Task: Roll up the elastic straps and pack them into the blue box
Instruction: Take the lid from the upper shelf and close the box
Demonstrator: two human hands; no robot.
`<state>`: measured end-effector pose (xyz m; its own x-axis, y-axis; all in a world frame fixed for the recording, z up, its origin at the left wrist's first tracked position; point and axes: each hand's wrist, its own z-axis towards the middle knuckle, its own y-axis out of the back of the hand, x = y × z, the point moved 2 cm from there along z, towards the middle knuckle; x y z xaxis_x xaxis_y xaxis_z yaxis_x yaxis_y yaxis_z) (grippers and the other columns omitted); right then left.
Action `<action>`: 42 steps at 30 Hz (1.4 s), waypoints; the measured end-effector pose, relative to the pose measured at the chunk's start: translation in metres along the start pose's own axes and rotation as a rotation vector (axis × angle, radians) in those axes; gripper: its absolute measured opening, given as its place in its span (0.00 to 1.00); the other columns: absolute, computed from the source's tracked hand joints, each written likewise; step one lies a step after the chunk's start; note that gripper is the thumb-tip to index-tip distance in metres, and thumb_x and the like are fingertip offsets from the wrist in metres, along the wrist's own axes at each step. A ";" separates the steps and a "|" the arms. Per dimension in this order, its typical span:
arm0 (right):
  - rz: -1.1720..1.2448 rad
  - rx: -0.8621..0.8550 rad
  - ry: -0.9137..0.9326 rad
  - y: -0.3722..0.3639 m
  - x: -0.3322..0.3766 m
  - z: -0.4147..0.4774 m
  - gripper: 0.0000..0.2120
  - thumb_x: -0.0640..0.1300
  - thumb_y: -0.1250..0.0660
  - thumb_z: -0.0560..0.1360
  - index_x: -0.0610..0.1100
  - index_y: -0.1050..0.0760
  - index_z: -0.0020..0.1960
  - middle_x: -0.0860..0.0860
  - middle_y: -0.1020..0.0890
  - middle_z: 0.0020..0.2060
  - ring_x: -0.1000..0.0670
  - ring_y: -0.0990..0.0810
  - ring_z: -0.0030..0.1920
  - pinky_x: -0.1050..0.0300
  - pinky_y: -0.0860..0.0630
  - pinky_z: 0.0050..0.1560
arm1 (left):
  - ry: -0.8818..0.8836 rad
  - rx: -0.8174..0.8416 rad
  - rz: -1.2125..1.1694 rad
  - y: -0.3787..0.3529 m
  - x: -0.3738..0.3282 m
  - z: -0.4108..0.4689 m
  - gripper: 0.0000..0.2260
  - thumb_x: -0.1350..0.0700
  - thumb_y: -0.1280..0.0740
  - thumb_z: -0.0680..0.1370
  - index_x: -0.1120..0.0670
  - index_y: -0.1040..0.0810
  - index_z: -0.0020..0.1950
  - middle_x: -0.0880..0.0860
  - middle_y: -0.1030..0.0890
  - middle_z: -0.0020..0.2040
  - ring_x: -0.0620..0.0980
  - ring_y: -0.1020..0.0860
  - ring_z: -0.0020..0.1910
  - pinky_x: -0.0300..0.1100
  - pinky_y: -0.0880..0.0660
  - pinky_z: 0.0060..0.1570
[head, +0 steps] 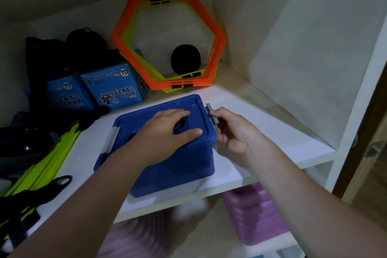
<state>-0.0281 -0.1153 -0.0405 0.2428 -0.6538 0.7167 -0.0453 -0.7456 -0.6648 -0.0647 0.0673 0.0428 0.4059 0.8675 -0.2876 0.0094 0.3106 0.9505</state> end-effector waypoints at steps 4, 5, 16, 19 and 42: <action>0.054 0.022 -0.007 -0.001 -0.001 0.004 0.05 0.42 0.30 0.76 0.40 0.21 0.47 0.48 0.22 0.35 0.53 0.22 0.25 0.61 0.19 0.28 | 0.006 -0.006 -0.011 0.000 0.000 -0.001 0.31 0.33 0.37 0.75 0.43 0.34 0.76 0.41 0.34 0.76 0.43 0.38 0.75 0.43 0.39 0.72; 0.070 0.027 -0.004 0.000 0.000 0.005 0.05 0.42 0.30 0.77 0.40 0.21 0.47 0.48 0.22 0.34 0.53 0.22 0.25 0.62 0.19 0.28 | 0.007 -0.009 -0.010 0.000 0.000 -0.001 0.31 0.33 0.37 0.75 0.43 0.33 0.76 0.41 0.34 0.76 0.43 0.38 0.74 0.43 0.39 0.71; -0.068 0.066 -0.104 -0.006 0.006 0.005 0.06 0.43 0.30 0.78 0.40 0.22 0.45 0.50 0.21 0.27 0.55 0.26 0.22 0.66 0.22 0.25 | 0.022 -0.002 -0.015 0.001 -0.002 0.001 0.33 0.32 0.36 0.74 0.43 0.33 0.76 0.42 0.33 0.76 0.43 0.37 0.74 0.43 0.39 0.71; -0.211 0.042 -0.081 -0.017 0.008 0.007 0.10 0.42 0.29 0.76 0.38 0.18 0.54 0.41 0.14 0.46 0.46 0.18 0.37 0.57 0.20 0.36 | 0.023 -0.009 -0.011 0.000 0.000 0.002 0.33 0.32 0.35 0.74 0.43 0.33 0.76 0.42 0.33 0.76 0.43 0.37 0.74 0.42 0.39 0.70; -0.922 0.142 0.406 -0.011 0.015 -0.071 0.42 0.64 0.26 0.62 0.56 0.31 0.74 0.63 0.23 0.67 0.62 0.21 0.63 0.55 0.23 0.63 | 0.274 -0.600 -0.211 0.020 0.087 -0.103 0.30 0.32 0.31 0.69 0.42 0.25 0.68 0.43 0.24 0.68 0.48 0.30 0.69 0.43 0.33 0.62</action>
<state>-0.0923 -0.1264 -0.0077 -0.2233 0.1538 0.9626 0.1149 -0.9764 0.1826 -0.1233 0.1884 0.0245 0.2052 0.8070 -0.5538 -0.4762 0.5767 0.6638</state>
